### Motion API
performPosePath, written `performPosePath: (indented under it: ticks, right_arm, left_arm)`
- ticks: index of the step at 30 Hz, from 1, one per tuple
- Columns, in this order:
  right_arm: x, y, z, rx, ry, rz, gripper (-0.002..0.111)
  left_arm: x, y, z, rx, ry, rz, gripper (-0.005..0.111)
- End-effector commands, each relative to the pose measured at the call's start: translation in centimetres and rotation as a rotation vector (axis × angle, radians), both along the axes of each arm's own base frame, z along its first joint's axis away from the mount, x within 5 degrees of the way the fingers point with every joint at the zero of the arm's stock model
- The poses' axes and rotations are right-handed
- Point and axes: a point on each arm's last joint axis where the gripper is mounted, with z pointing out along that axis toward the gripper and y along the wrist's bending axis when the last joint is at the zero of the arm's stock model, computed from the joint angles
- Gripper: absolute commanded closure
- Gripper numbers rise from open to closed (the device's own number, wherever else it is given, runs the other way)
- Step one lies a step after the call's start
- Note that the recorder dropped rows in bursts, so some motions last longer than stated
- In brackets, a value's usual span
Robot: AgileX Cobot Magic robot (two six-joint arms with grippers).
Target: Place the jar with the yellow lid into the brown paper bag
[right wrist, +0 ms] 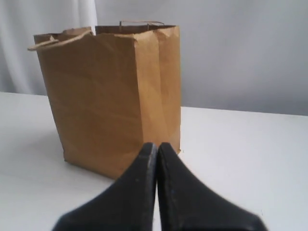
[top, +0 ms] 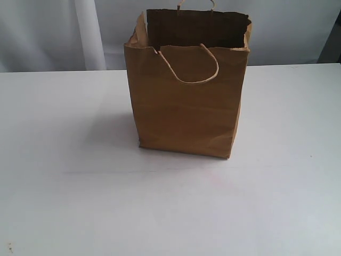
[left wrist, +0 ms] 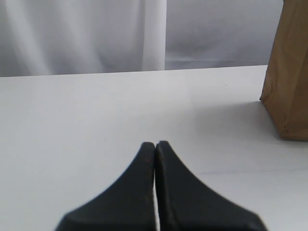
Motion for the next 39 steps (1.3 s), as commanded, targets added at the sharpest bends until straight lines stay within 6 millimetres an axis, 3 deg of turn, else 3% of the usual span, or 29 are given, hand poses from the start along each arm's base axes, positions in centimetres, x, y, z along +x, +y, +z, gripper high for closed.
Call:
performPosePath:
  ticks: [1, 39]
  right_arm:
    - [0.37, 0.14, -1.69, -0.003, -0.026, 0.006, 0.108]
    - [0.37, 0.19, -1.54, 0.015, -0.04, 0.011, 0.108]
  left_arm:
    - [0.04, -0.04, 0.14, -0.007, -0.009, -0.004, 0.106]
    - [0.04, -0.04, 0.14, -0.007, -0.009, -0.004, 0.106]
